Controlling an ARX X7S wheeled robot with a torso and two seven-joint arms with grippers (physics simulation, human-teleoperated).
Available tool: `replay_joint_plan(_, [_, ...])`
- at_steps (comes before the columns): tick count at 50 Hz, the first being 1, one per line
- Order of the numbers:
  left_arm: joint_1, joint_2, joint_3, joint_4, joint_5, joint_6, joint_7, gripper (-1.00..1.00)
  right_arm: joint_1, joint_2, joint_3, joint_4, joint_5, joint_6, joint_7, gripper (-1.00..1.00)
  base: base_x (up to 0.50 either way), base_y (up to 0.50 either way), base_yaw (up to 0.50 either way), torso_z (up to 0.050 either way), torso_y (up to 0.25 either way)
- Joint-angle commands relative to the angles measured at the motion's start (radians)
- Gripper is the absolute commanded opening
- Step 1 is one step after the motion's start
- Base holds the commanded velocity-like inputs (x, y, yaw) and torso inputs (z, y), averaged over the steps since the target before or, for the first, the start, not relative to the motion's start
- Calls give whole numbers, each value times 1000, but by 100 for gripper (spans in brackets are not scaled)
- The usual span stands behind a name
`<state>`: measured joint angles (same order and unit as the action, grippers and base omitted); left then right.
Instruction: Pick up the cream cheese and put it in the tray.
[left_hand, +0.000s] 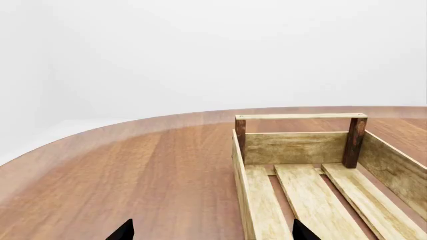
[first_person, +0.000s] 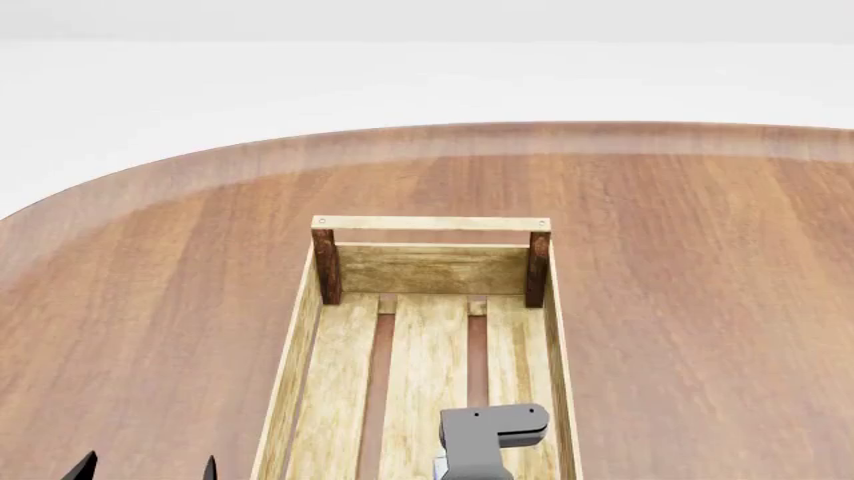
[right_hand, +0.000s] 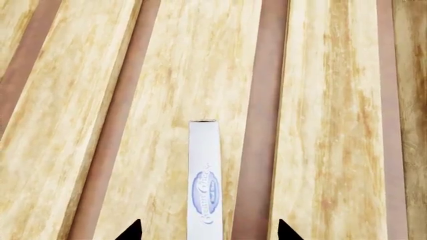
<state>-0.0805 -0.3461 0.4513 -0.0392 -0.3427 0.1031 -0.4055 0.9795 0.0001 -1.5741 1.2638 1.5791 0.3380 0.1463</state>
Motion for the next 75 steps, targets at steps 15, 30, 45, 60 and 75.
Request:
replay_joint_plan(15, [9,-8,6,22,23,11,-20,100,-33,0,1,-5,-3,-70,-27,100,0,0,0,0,0])
replay_joint_plan(30, [15,-18,-3,77,23,-3,-49,100,-34,0,9,-22,-32,-141,-23,100,0,0,0,0,0])
replay_joint_plan(45, [18,-27,-1,116,18,-15,-57,100,-20,0,11,-34,-60,-205,9,100,0,0,0,0,0])
replay_joint_plan(60, [24,-41,-1,159,1,-42,-63,100,-10,0,19,-84,-133,-318,71,100,0,0,0,0,0])
replay_joint_plan(75, [19,-97,-46,344,-71,-159,-121,100,-53,1,27,-100,-236,-564,135,100,0,0,0,0,0])
